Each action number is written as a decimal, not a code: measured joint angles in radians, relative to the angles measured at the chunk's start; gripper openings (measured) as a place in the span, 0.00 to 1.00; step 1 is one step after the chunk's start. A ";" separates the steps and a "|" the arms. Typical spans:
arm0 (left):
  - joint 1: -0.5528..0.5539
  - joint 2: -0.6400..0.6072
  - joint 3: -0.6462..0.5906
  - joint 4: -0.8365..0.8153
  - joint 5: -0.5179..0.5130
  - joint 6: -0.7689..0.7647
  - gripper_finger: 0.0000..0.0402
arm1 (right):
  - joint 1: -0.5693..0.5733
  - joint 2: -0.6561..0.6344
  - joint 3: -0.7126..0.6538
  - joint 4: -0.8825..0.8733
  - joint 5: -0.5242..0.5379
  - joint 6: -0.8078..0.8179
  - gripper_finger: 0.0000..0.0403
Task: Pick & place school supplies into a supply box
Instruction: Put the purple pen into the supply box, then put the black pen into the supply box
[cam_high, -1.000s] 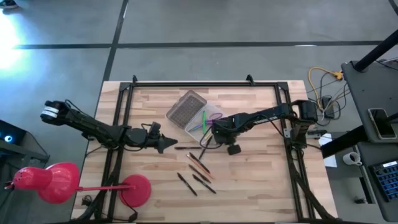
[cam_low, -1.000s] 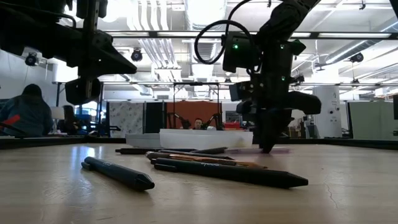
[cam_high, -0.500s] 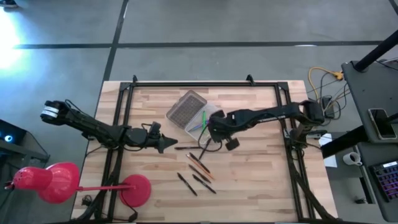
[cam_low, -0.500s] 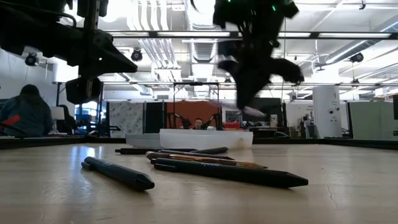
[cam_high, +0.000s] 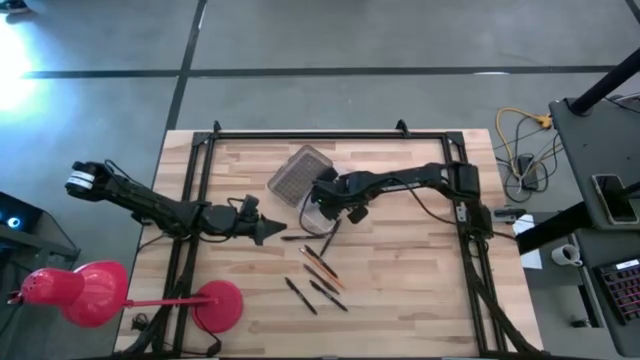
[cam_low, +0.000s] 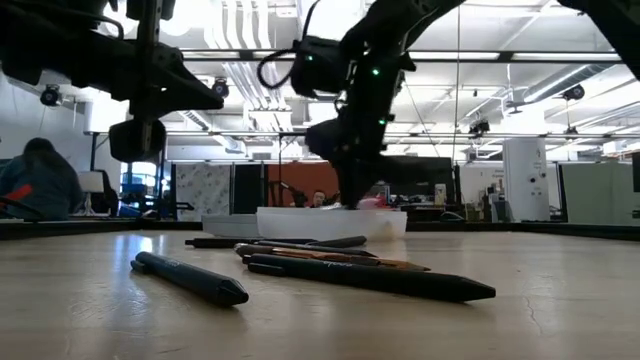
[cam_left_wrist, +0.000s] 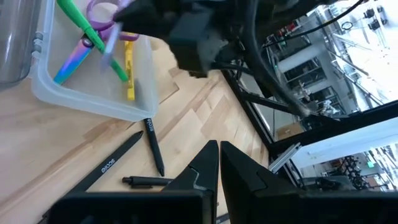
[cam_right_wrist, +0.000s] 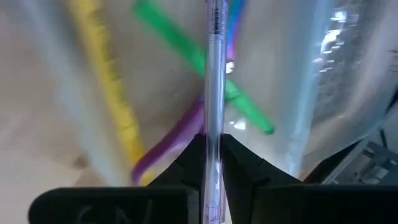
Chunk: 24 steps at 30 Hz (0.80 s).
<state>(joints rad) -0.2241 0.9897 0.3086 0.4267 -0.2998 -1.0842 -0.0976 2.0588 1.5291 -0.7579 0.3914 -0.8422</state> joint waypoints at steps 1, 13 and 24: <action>0.000 0.000 0.001 0.001 0.000 0.000 0.00 | -0.002 0.003 0.010 0.013 0.002 0.008 0.07; 0.000 0.000 -0.001 -0.001 -0.001 0.003 0.00 | -0.006 -0.016 0.023 0.061 -0.004 0.063 0.17; -0.008 0.000 0.003 -0.002 0.003 0.033 0.00 | 0.001 -0.077 0.021 0.004 0.001 0.223 0.38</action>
<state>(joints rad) -0.2318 0.9897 0.3112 0.4244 -0.2971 -1.0512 -0.0962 1.9820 1.5497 -0.7536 0.3926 -0.6190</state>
